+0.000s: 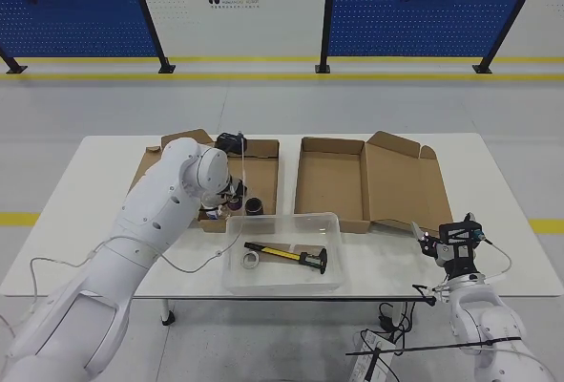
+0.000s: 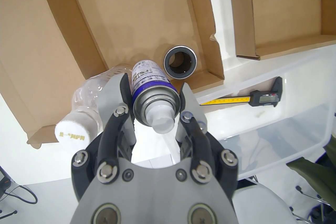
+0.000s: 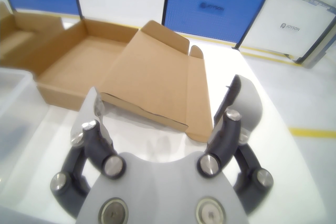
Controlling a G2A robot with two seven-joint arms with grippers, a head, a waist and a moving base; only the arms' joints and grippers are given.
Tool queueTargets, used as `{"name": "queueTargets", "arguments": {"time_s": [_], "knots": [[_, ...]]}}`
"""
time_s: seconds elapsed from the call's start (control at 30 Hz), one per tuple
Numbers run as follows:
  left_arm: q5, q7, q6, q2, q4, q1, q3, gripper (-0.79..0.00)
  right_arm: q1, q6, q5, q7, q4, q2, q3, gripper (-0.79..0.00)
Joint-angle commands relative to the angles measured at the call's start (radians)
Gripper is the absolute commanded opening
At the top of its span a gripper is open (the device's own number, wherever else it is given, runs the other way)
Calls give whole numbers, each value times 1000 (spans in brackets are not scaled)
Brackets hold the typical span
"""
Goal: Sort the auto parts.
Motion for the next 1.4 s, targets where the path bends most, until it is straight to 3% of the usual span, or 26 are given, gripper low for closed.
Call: {"name": "queueTargets", "arguments": {"time_s": [0.0,1.13,1.2,1.23,1.27,1.3,1.33,1.37], "knots": [[-5,1,-8,-3,14,-3,4,-785,0,0,0,0,0,0,0,0],[-44,52,-40,-49,169,-10,36,-785,0,0,0,0,0,0,0,0],[-45,52,-41,-50,173,-10,36,-714,0,0,0,0,0,0,0,0],[-44,50,-40,-51,176,-11,36,-502,0,0,0,0,0,0,0,0],[-42,49,-40,-52,177,-11,36,-416,0,0,0,0,0,0,0,0],[-40,47,-40,-52,178,-12,38,-86,0,0,0,0,0,0,0,0],[-39,47,-40,-53,179,-12,38,-9,0,0,0,0,0,0,0,0],[-38,46,-40,-54,180,-13,38,0,0,0,0,0,0,0,0,0]]}}
